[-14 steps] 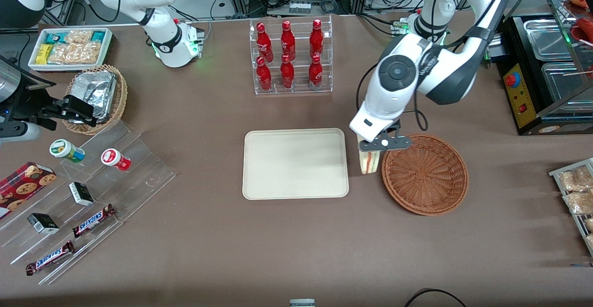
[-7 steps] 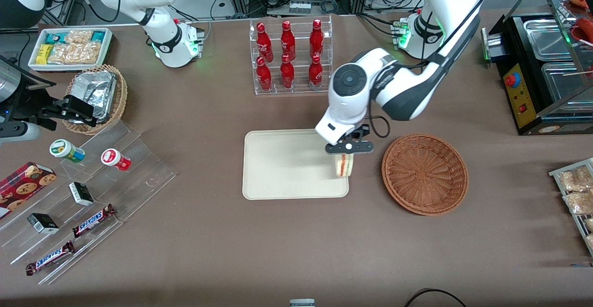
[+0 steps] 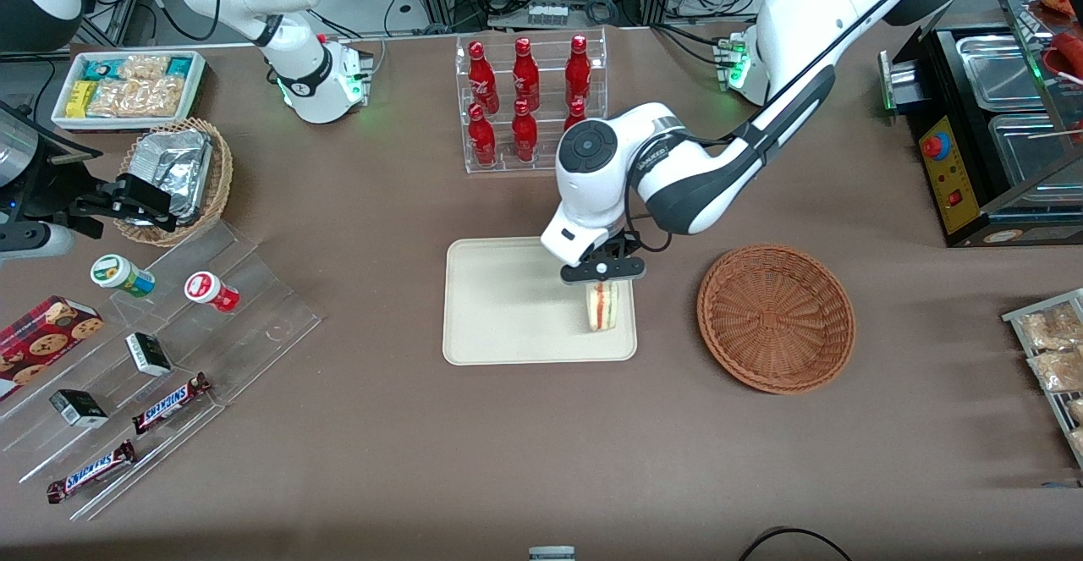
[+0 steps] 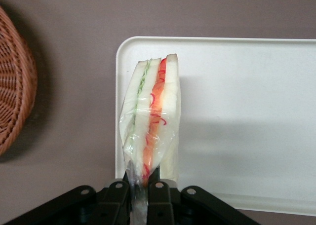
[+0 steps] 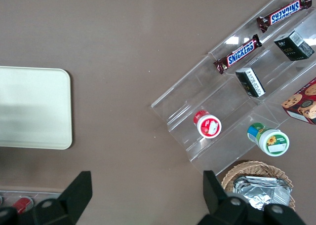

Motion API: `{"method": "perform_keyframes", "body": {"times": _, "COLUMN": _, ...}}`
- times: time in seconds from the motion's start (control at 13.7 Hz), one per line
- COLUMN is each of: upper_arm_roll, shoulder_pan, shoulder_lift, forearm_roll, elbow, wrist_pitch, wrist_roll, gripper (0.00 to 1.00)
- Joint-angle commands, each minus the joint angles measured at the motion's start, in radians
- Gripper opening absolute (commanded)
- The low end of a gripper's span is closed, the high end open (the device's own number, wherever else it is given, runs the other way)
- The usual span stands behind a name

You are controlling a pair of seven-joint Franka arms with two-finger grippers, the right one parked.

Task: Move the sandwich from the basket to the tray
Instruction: 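Lower the sandwich onto the tray and open the left gripper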

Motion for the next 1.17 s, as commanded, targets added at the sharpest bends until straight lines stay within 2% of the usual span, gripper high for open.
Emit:
{"method": "perform_keyframes", "body": {"times": 0.0, "upper_arm_roll": -0.014, "shoulder_pan": -0.027, "shoulder_lift": 0.076, "forearm_roll": 0.032, "elbow": 0.076, "wrist_pitch": -0.035, "wrist_roll": -0.015, "gripper": 0.0}}
{"method": "perform_keyframes", "body": {"times": 0.29, "upper_arm_roll": -0.017, "shoulder_pan": -0.028, "shoulder_lift": 0.104, "forearm_roll": 0.032, "elbow": 0.092, "wrist_pitch": -0.028, "wrist_roll": 0.067, "gripper": 0.0}}
{"method": "perform_keyframes", "body": {"times": 0.66, "upper_arm_roll": -0.011, "shoulder_pan": -0.051, "shoulder_lift": 0.151, "forearm_roll": 0.043, "elbow": 0.113, "wrist_pitch": -0.025, "wrist_roll": 0.076, "gripper": 0.0}}
{"method": "perform_keyframes", "body": {"times": 1.09, "upper_arm_roll": -0.003, "shoulder_pan": -0.071, "shoulder_lift": 0.21, "forearm_roll": 0.142, "elbow": 0.135, "wrist_pitch": -0.022, "wrist_roll": 0.01, "gripper": 0.0}}
